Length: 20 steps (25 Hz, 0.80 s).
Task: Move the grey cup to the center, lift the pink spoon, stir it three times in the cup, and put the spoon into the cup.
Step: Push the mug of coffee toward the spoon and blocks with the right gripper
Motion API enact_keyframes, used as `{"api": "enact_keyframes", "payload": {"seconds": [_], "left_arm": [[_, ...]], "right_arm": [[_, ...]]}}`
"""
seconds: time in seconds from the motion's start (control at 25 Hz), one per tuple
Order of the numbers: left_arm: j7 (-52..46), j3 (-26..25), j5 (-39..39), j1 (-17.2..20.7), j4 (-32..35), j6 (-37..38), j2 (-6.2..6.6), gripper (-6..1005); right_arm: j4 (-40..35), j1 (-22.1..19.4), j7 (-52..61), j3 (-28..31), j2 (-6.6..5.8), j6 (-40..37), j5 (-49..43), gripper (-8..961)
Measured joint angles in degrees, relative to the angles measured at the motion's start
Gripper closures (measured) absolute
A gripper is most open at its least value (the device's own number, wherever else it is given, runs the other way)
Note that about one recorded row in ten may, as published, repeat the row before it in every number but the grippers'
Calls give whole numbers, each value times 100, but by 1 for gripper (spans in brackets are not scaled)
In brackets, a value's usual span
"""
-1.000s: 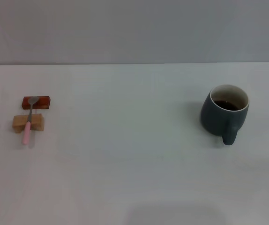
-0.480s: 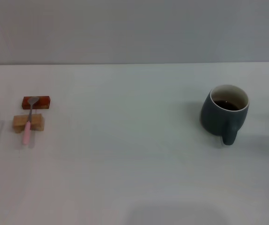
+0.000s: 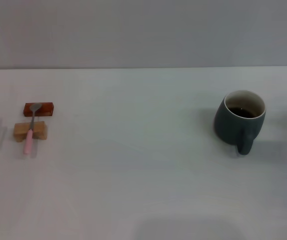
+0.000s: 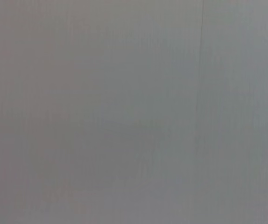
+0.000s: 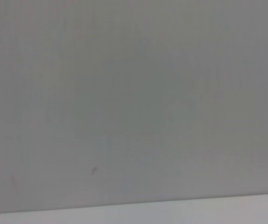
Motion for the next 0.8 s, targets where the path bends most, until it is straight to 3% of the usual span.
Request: {"api": "enact_keyframes", "payload": {"seconds": [0.8], "left_arm": [[2,0,3,-40,-17,5,-1,220]], "right_arm": [[479,73,-2,-453,83,300,-301,955]]}}
